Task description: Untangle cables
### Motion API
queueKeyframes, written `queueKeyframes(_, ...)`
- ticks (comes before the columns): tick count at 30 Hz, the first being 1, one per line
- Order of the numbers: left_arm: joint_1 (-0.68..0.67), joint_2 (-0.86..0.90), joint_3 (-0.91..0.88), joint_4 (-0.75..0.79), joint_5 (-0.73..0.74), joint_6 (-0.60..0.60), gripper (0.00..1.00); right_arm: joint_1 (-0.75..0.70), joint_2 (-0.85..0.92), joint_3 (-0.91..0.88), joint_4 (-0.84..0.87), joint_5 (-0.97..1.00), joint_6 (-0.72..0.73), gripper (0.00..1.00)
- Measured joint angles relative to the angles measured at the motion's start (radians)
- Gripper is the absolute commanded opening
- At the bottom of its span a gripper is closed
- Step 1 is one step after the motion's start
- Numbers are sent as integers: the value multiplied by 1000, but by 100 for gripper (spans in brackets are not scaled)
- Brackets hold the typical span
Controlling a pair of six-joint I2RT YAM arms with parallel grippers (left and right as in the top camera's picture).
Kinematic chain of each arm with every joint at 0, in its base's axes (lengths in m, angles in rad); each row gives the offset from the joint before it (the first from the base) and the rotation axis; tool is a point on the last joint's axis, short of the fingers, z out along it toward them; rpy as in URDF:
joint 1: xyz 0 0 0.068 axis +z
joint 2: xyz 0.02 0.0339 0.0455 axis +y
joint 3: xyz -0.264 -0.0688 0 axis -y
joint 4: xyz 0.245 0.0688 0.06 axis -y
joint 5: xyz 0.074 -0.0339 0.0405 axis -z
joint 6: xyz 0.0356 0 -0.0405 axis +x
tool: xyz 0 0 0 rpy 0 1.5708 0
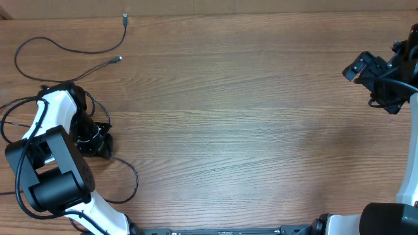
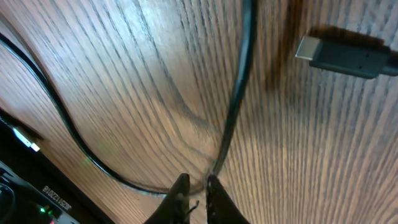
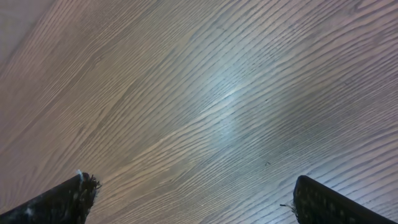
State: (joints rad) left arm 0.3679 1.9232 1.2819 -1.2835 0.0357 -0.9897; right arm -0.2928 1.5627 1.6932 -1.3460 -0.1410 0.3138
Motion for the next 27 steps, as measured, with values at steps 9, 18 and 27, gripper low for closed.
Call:
queueKeyframes(9,-28,0,-34,23,10,-6,35,0,0,0,0,0,0,100)
queueKeyframes(18,-28,1,11,94,11,185,51,0,0,0,0,0,-1,100)
queueKeyframes(27,-28,2,163,220,-8,521,70,0,0,0,0,0,0,100)
